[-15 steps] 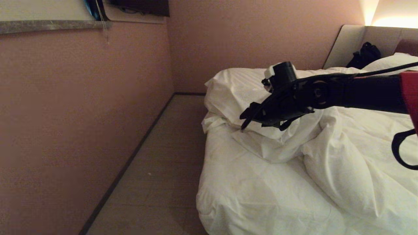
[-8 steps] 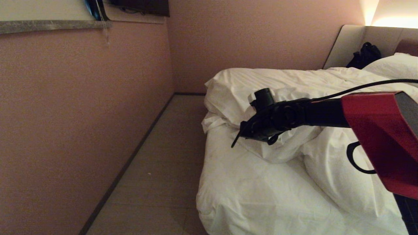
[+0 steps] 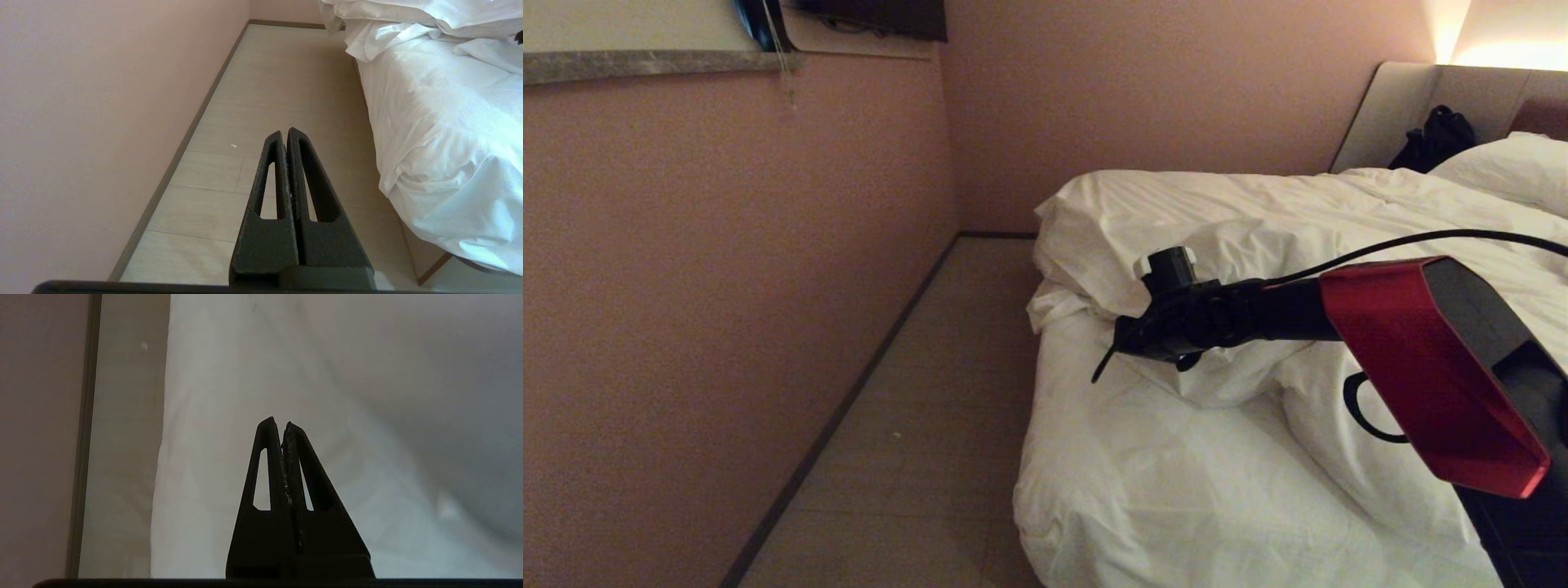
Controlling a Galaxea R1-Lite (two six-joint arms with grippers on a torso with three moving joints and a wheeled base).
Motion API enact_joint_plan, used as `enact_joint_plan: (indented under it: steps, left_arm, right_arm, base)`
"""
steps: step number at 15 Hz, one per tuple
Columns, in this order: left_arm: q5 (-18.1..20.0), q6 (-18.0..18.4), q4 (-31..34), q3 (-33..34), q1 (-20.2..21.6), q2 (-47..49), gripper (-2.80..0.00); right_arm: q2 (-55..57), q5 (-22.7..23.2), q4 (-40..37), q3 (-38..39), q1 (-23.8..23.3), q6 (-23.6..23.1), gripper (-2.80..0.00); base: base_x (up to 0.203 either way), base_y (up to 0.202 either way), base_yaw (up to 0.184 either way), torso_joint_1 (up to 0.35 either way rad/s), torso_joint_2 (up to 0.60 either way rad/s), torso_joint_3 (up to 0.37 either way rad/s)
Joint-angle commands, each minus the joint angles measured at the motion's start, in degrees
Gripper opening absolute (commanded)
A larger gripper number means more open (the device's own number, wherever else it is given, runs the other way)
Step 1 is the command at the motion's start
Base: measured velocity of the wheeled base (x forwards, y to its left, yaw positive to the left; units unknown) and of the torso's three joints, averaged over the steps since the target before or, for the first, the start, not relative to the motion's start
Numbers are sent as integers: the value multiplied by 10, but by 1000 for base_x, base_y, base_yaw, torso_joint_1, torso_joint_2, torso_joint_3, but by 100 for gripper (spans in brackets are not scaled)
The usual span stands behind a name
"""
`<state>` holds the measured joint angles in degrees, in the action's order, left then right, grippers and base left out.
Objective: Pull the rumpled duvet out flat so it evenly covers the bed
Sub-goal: Flatten the corners of the folded blanket
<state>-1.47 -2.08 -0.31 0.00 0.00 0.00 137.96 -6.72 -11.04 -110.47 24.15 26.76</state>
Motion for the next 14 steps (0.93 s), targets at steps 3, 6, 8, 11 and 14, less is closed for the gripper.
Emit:
enact_joint_plan:
  steps: [3,6,8,11,14]
  left_arm:
    - [0,-1,0,0,0,0,-280]
    - [0,0,0,0,0,0,-280]
    - [0,0,0,0,0,0,-280]
    - [0,0,0,0,0,0,-280]
    - [0,0,0,0,0,0,-280]
  right_arm:
    - [13,-11,34,0,-11,-12,-280]
    - [21,-27,45,0,-19,-36,-280]
    - [29,-31,54,0,-23,-48,-280]
    - [42,-33,70,0,-28,-64,-280]
    - [45,-33,78,0,-34,-72,-280]
  base:
    - [0,0,0,0,0,0]
    - [0,0,0,0,0,0]
    - [0,0,0,0,0,0]
    - [0,0,0,0,0,0]
    - [0,0,0,0,0,0]
